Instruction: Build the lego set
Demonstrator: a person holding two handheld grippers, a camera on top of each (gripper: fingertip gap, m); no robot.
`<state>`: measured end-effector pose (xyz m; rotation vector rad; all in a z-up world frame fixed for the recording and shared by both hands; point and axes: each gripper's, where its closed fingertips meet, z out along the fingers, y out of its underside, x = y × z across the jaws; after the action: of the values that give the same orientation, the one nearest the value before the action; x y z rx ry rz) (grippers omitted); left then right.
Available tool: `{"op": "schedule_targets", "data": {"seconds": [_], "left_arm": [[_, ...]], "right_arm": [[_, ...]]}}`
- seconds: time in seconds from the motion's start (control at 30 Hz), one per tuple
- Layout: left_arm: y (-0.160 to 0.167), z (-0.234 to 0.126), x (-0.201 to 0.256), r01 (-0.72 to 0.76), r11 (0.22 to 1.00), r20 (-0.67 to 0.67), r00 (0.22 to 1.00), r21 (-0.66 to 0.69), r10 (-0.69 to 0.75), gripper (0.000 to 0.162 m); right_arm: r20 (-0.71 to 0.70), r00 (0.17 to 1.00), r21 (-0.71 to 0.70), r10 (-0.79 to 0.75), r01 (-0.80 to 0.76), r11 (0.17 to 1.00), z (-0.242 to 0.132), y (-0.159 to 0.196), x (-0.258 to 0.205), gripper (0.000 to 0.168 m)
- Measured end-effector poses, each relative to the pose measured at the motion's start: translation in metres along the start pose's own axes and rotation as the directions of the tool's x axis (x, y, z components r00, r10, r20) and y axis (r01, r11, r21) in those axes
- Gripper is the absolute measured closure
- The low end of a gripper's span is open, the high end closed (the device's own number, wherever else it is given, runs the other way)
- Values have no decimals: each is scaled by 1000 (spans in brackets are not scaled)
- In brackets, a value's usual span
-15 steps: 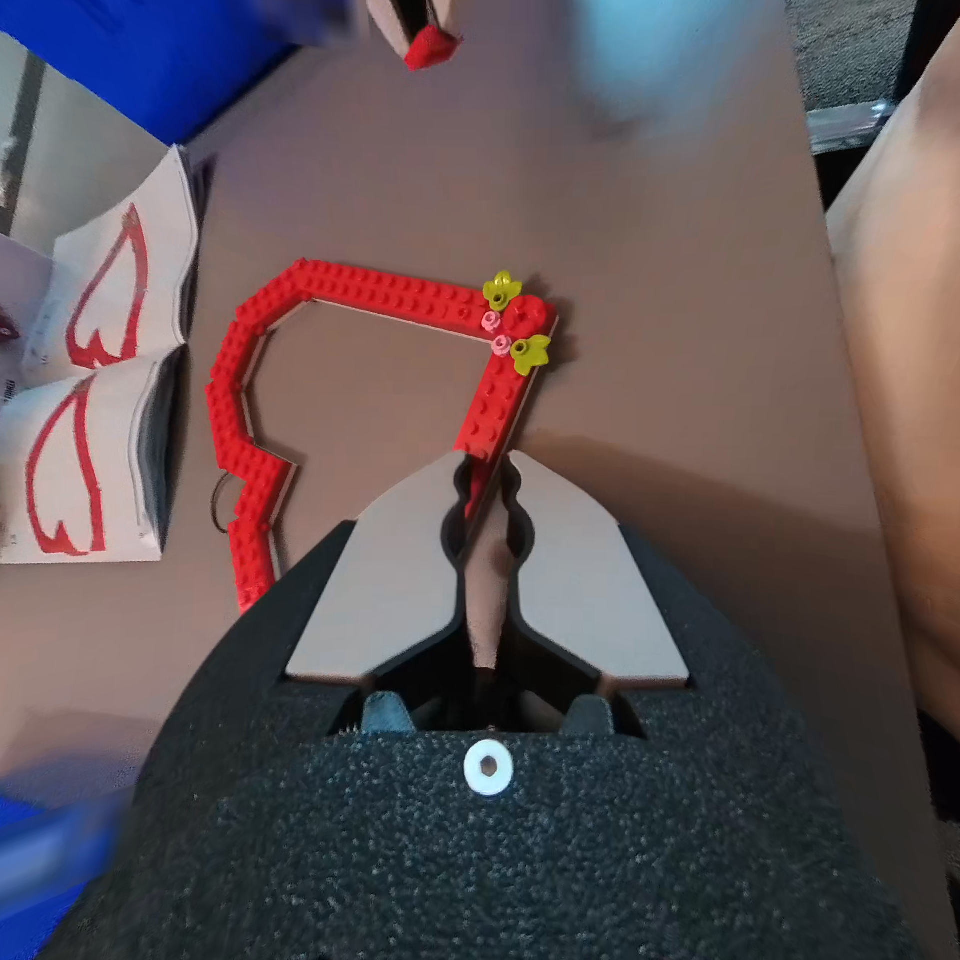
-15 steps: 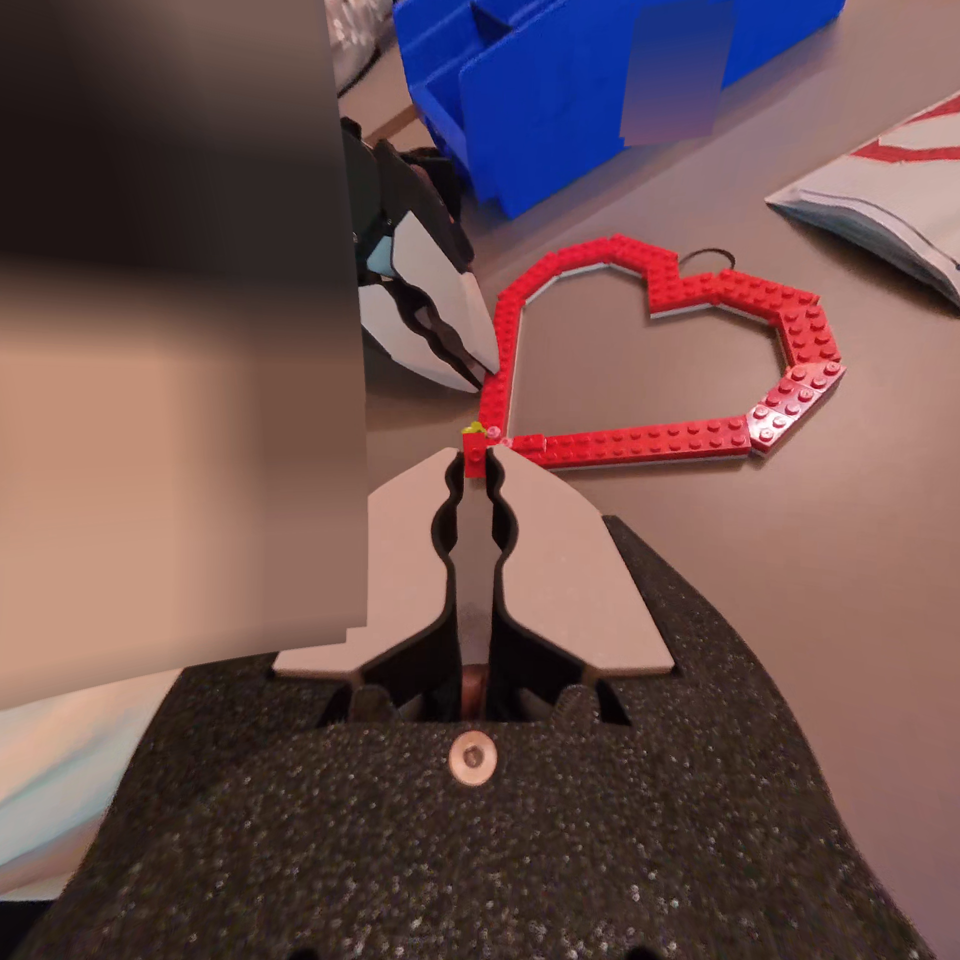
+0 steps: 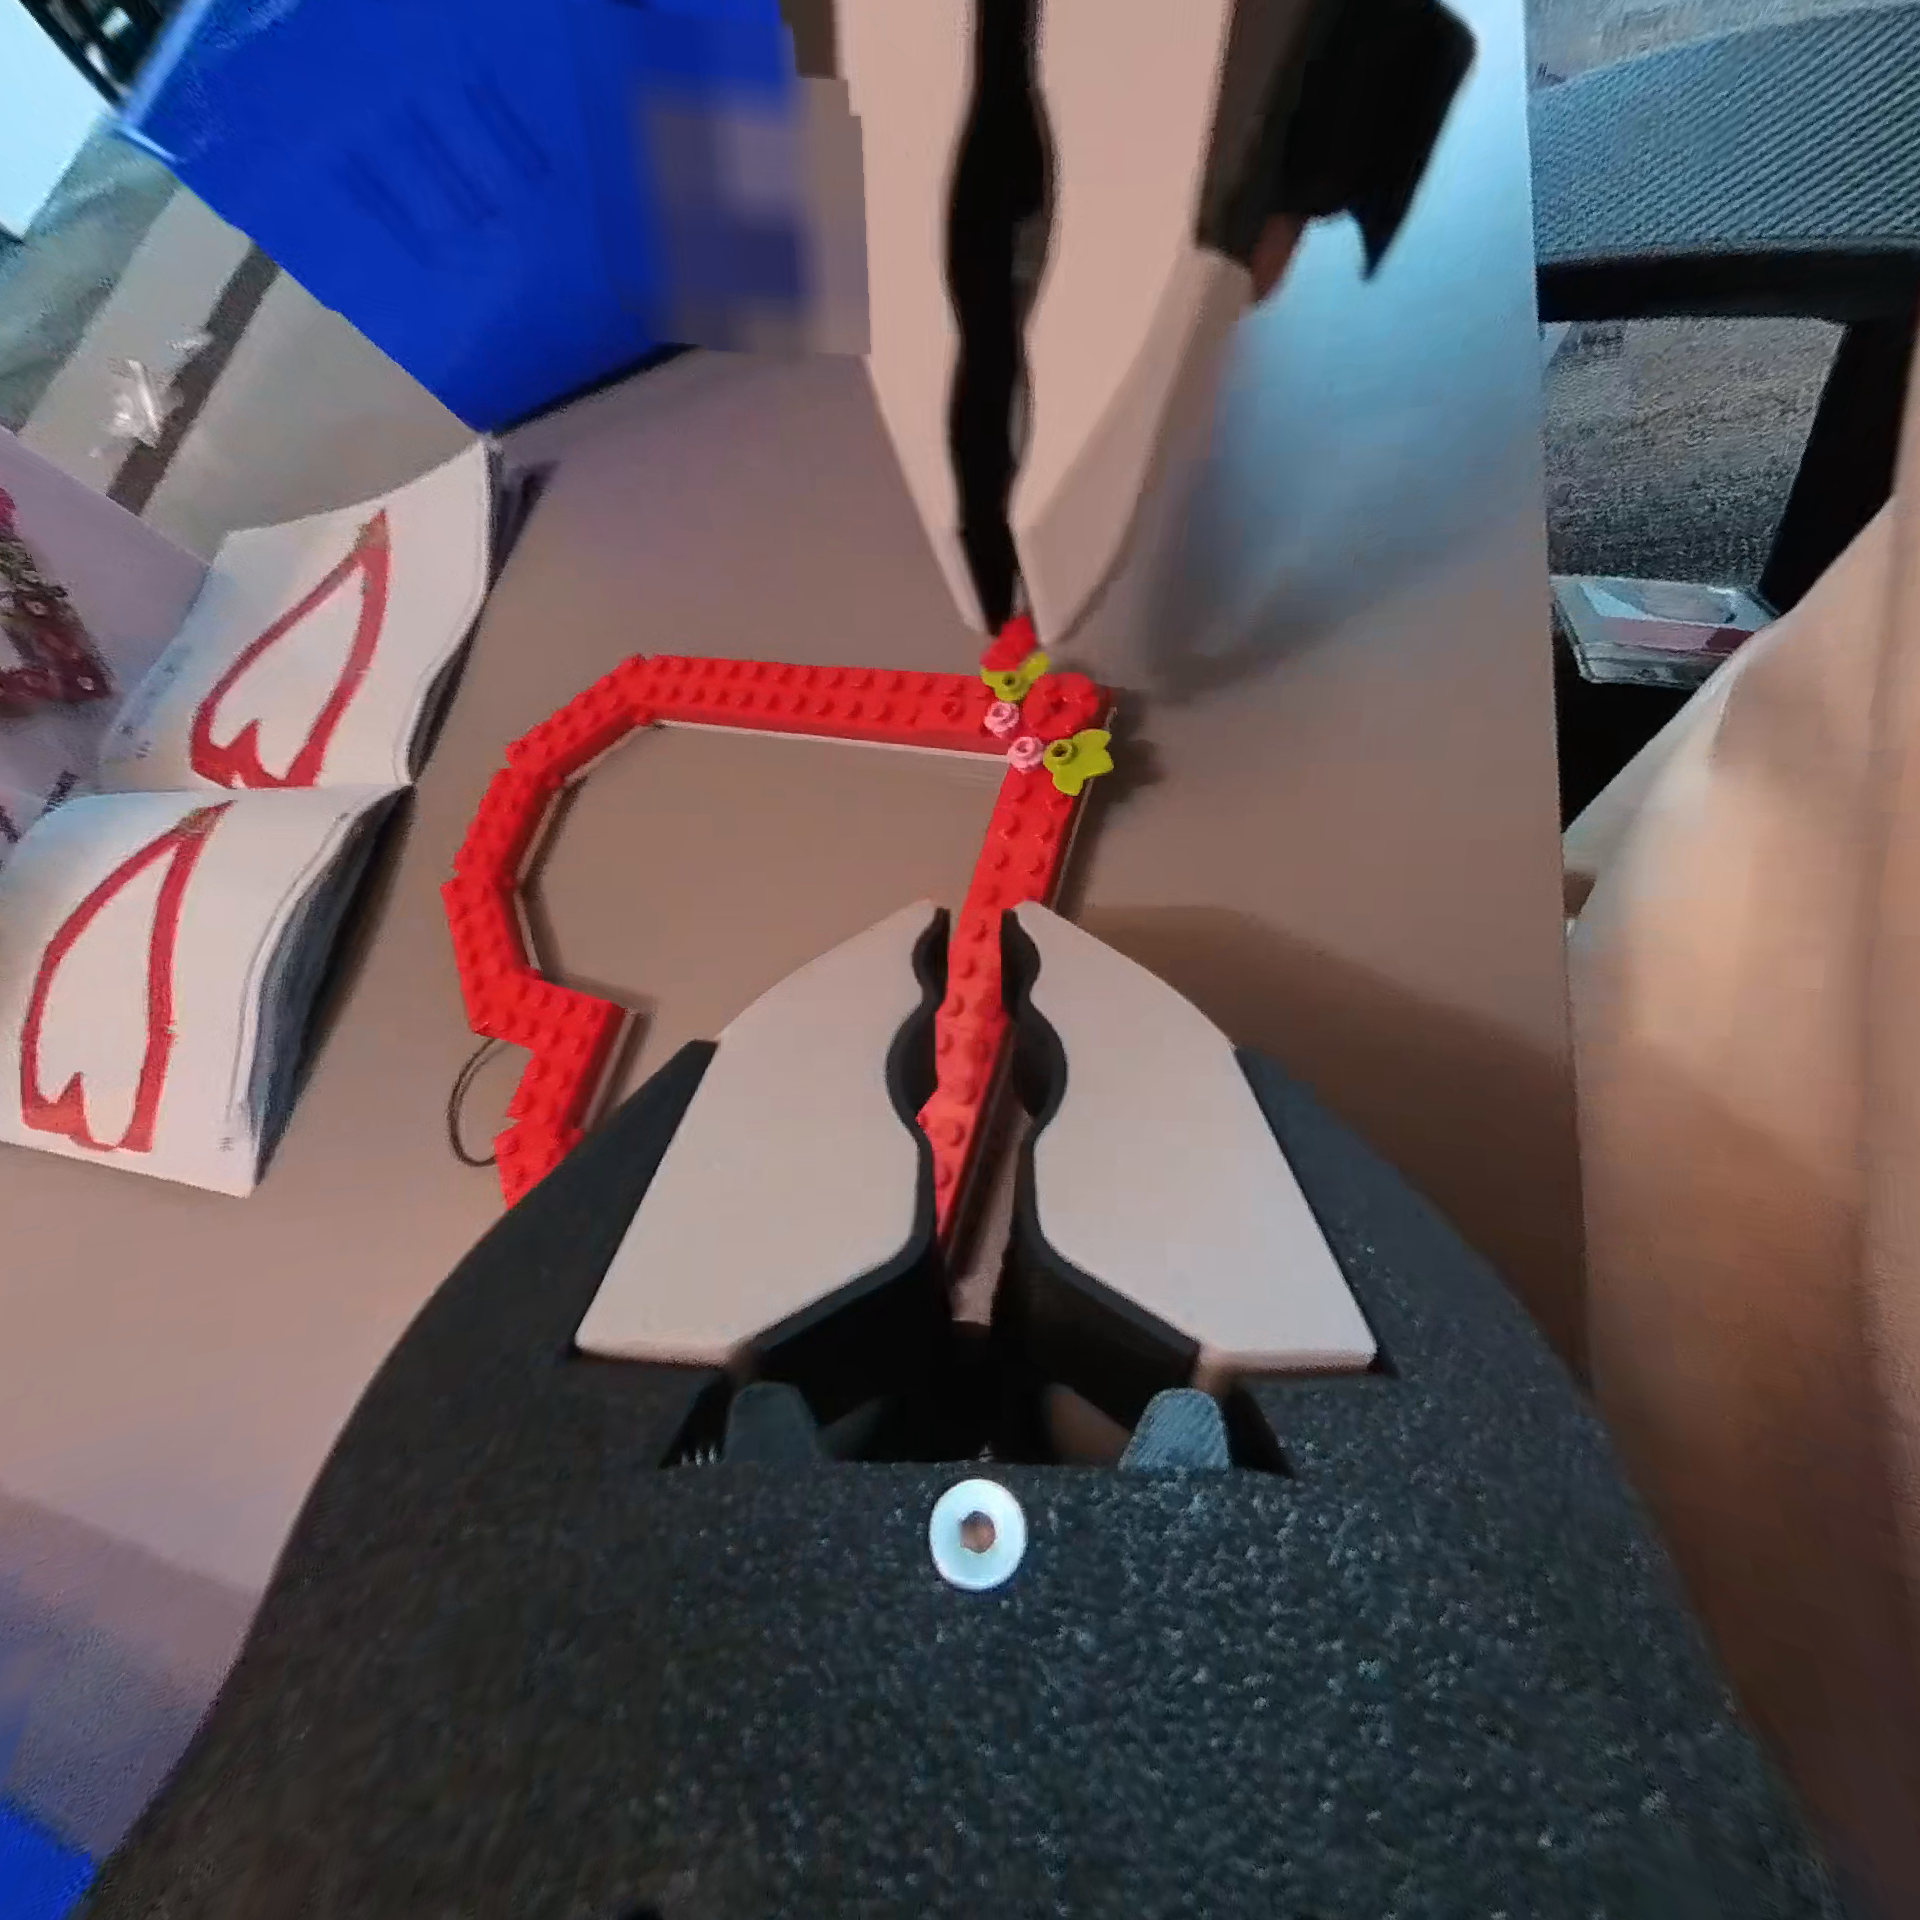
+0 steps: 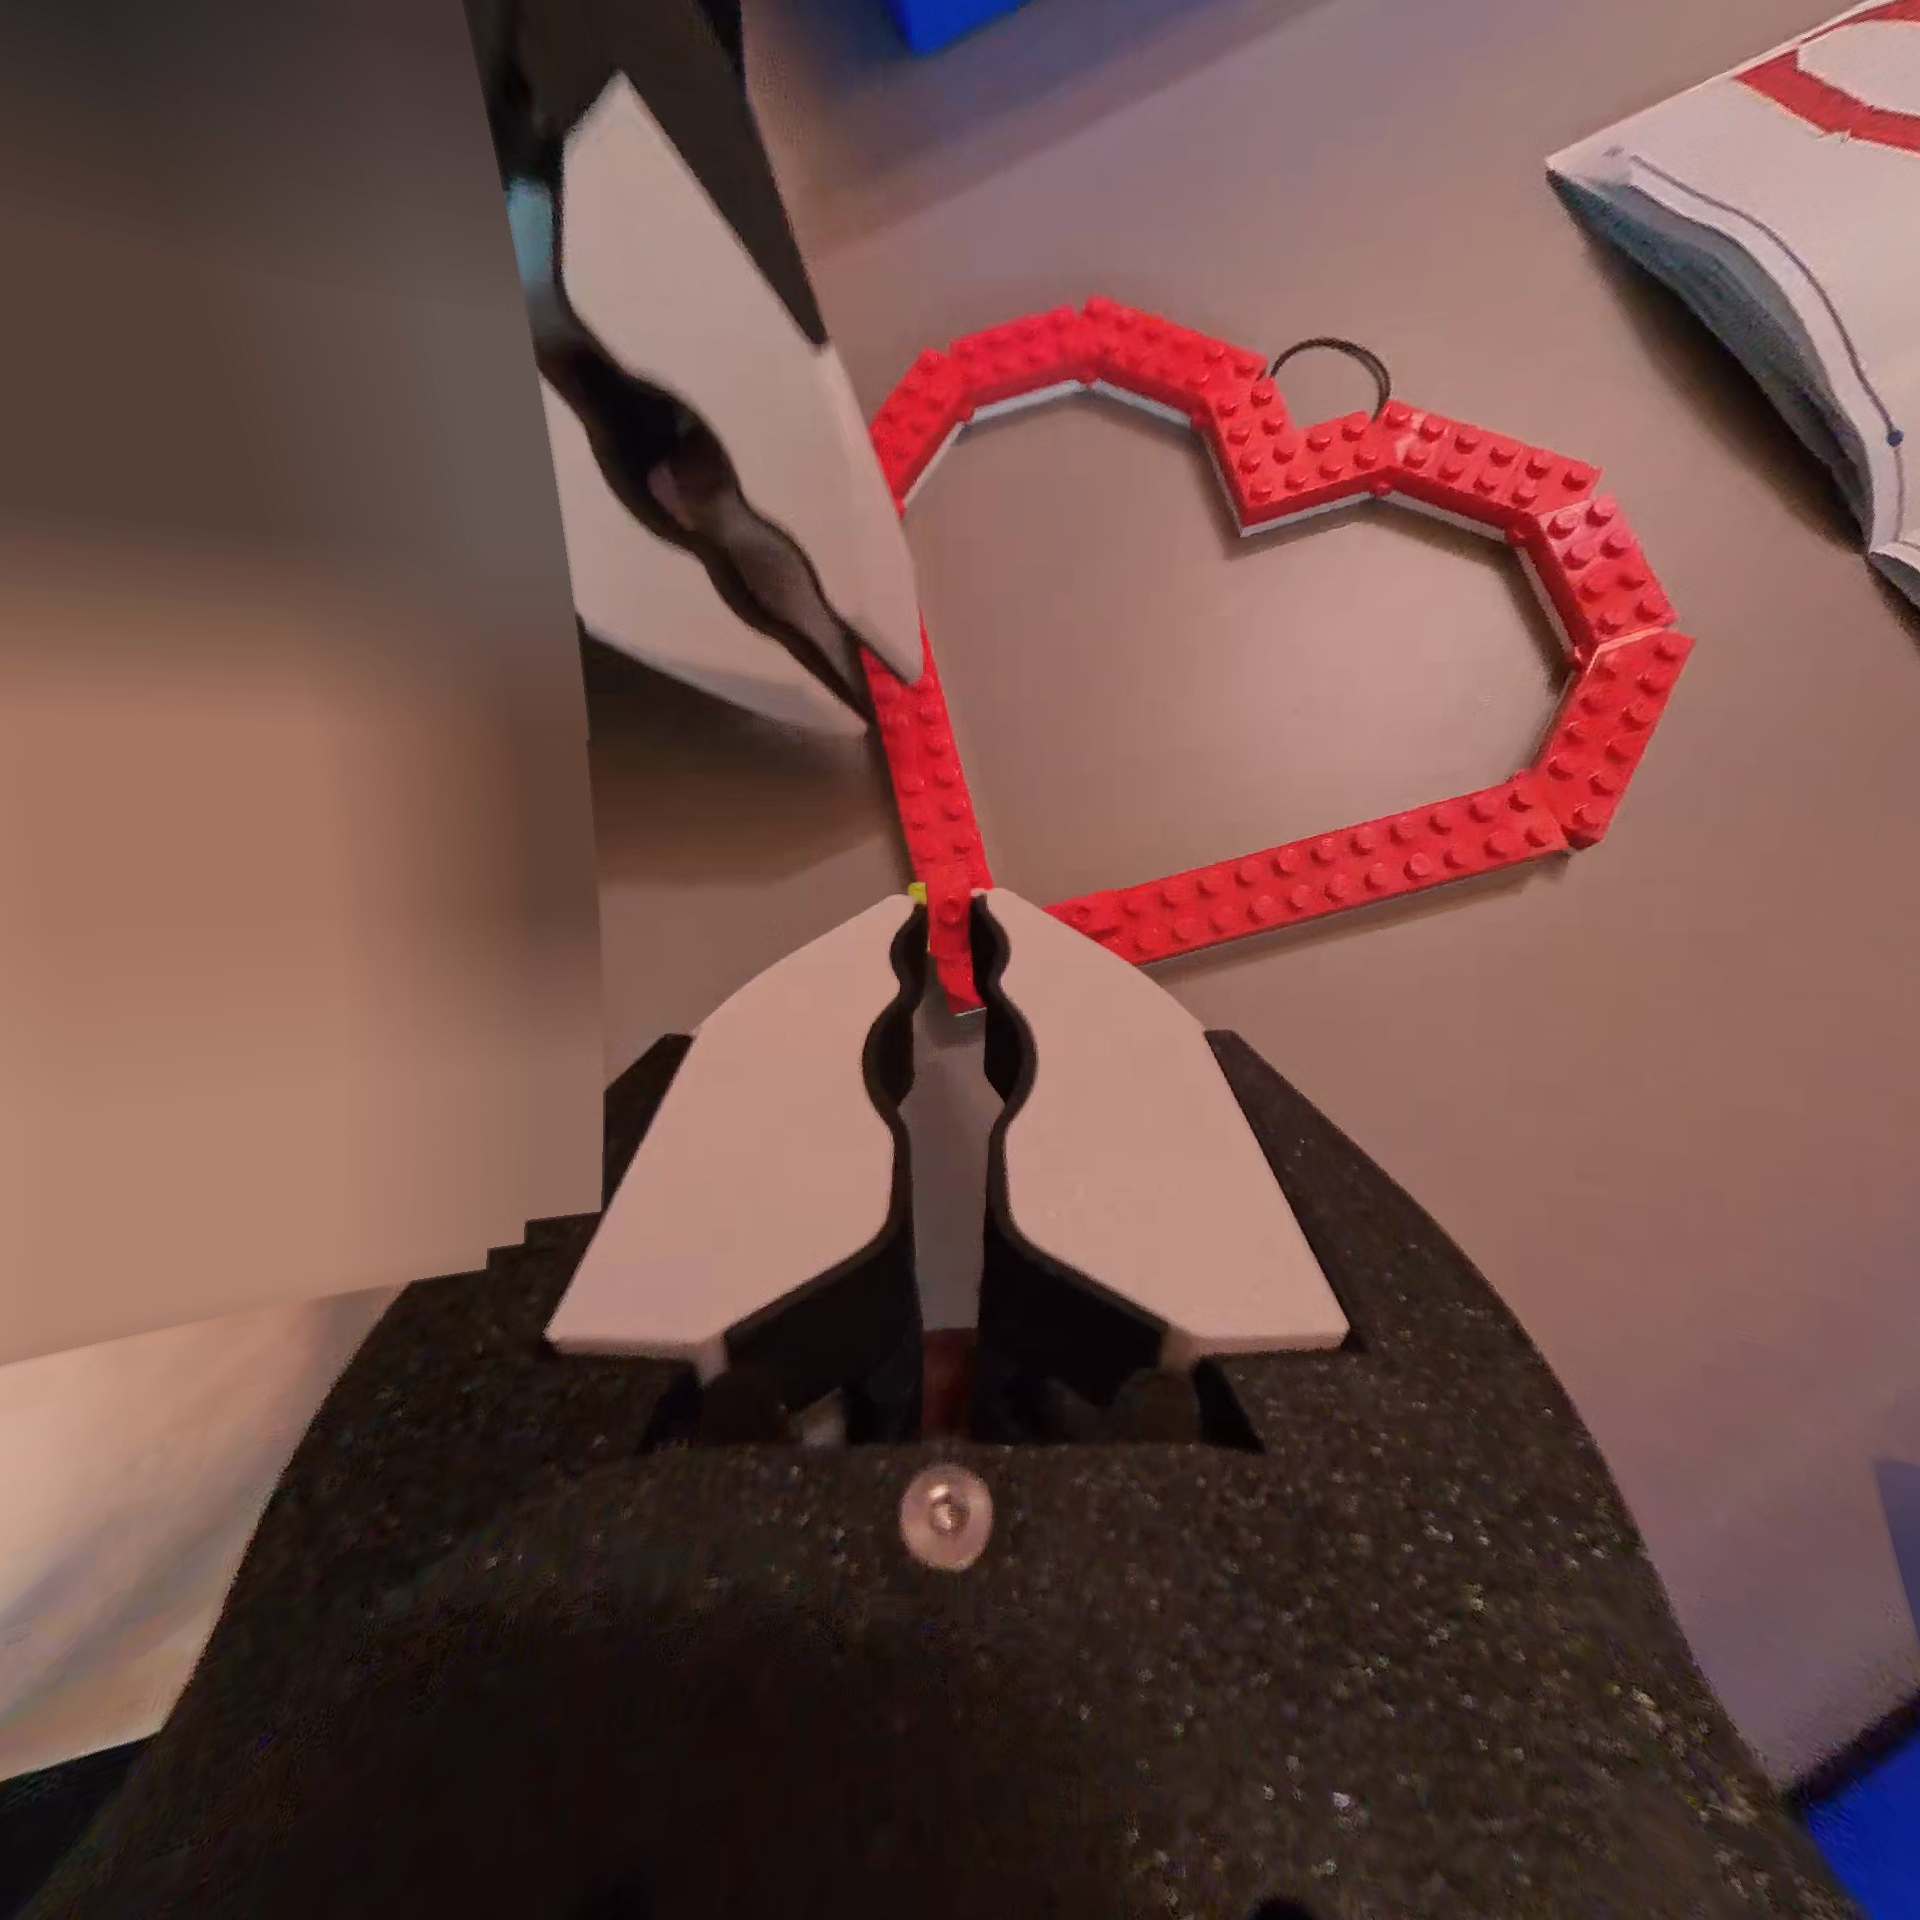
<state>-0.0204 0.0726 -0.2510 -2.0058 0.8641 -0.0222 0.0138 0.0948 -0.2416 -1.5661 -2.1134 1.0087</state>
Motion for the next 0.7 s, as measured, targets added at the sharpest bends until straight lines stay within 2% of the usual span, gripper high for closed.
{"op": "schedule_targets", "data": {"seconds": [0.17, 0.43, 0.7], "left_arm": [[4, -12, -16, 27, 998, 11, 1000, 51, -28, 154], [14, -13, -22, -6, 997, 45, 999, 81, 2, 154], [8, -10, -14, -16, 992, 1, 1000, 124, 16, 155]], "right_arm": [[-106, 986, -96, -132, 122, 988, 14, -3, -3, 160], [-83, 983, -246, -163, 139, 959, 29, 3, 1, 160], [-63, 983, -324, -174, 145, 935, 33, 6, 2, 160]]}}
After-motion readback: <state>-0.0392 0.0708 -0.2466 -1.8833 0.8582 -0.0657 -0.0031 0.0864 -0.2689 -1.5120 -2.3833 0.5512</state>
